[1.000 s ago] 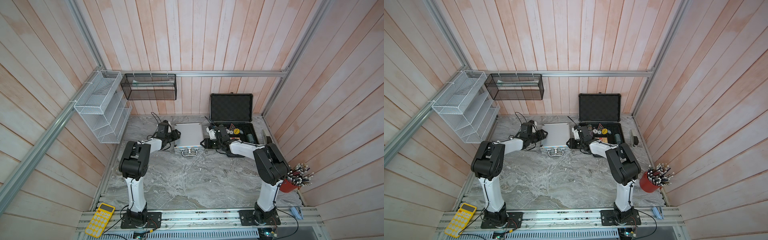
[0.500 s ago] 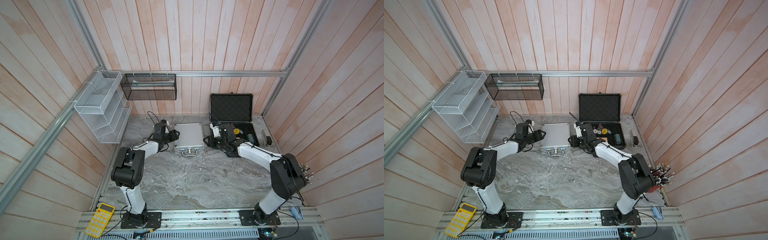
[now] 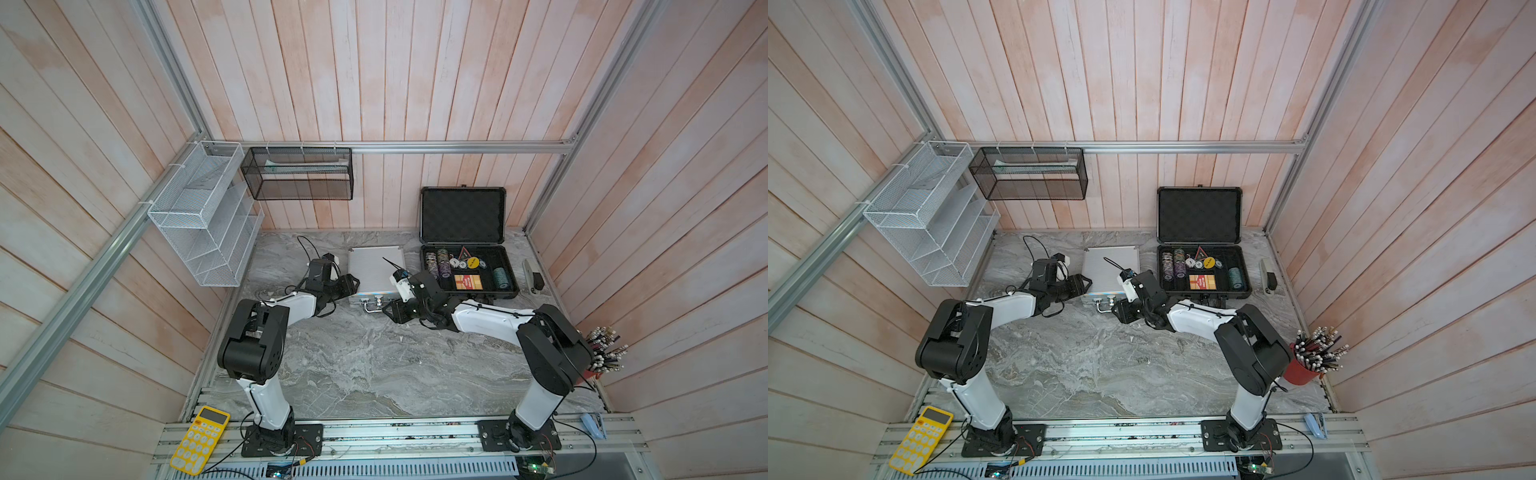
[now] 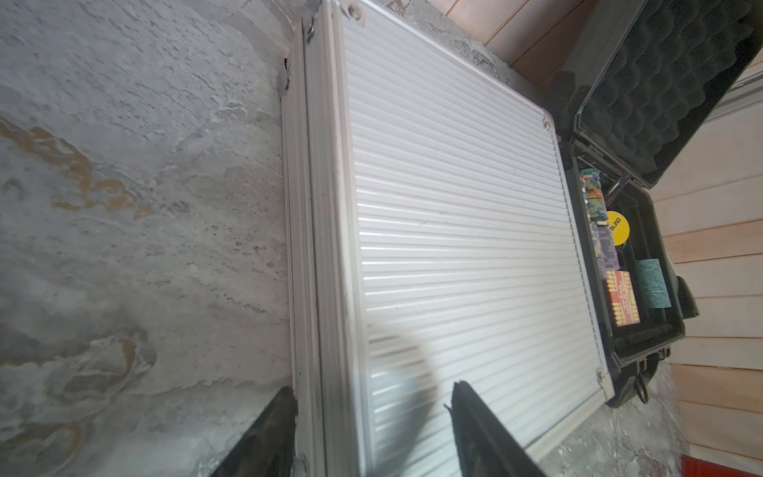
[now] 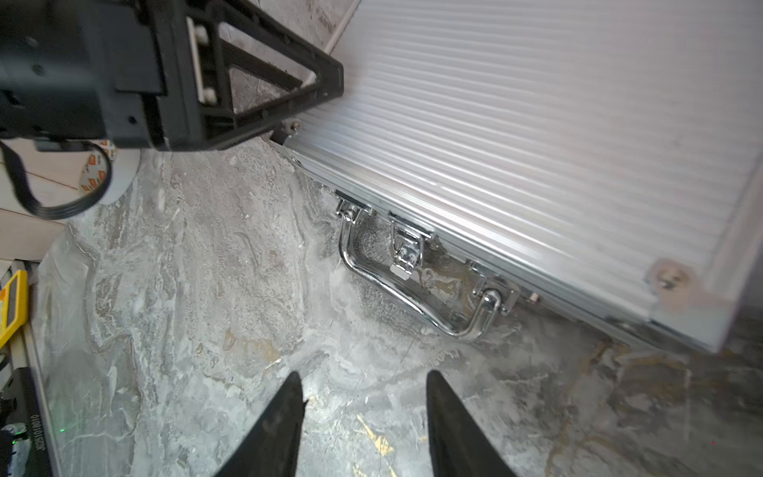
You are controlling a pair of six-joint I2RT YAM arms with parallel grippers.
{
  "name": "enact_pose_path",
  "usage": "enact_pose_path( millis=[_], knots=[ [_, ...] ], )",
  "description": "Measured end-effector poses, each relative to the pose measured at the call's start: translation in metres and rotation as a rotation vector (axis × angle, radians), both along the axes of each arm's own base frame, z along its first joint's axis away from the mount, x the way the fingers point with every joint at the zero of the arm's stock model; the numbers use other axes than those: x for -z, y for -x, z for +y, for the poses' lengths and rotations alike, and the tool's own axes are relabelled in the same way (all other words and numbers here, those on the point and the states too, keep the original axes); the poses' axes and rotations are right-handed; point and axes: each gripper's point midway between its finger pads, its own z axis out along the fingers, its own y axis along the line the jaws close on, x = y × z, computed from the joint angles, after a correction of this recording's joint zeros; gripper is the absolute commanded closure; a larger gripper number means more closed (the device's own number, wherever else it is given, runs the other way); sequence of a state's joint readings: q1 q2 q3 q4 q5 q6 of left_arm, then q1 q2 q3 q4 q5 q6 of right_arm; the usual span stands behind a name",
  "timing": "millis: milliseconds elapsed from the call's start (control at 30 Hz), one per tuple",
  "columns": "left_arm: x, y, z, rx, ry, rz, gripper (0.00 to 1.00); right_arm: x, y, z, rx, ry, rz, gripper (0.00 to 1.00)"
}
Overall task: Open the poker set cases
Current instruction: Open the fastener on the poker set case.
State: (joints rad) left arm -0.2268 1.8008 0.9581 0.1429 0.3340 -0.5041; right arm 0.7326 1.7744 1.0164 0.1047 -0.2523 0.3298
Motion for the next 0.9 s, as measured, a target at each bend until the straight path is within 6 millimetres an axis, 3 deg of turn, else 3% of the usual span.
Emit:
enact_pose_path(
  millis=[167,533,700,900],
  knots=[
    [0.000,0.000,0.000,0.002,0.002,0.000,0.38,0.020,-0.006,0.007,0.004,0.008,0.022,0.49],
    [0.004,0.002,-0.001,0.005,0.003,0.007,0.38,0.015,-0.035,0.034,0.002,-0.042,-0.031,0.49],
    [0.005,0.003,0.000,0.005,0.003,0.009,0.38,0.026,-0.037,0.038,0.000,-0.037,-0.017,0.49],
    [0.007,0.003,-0.002,0.010,0.008,0.006,0.39,0.025,-0.036,0.040,-0.004,-0.047,-0.015,0.50]
  ],
)
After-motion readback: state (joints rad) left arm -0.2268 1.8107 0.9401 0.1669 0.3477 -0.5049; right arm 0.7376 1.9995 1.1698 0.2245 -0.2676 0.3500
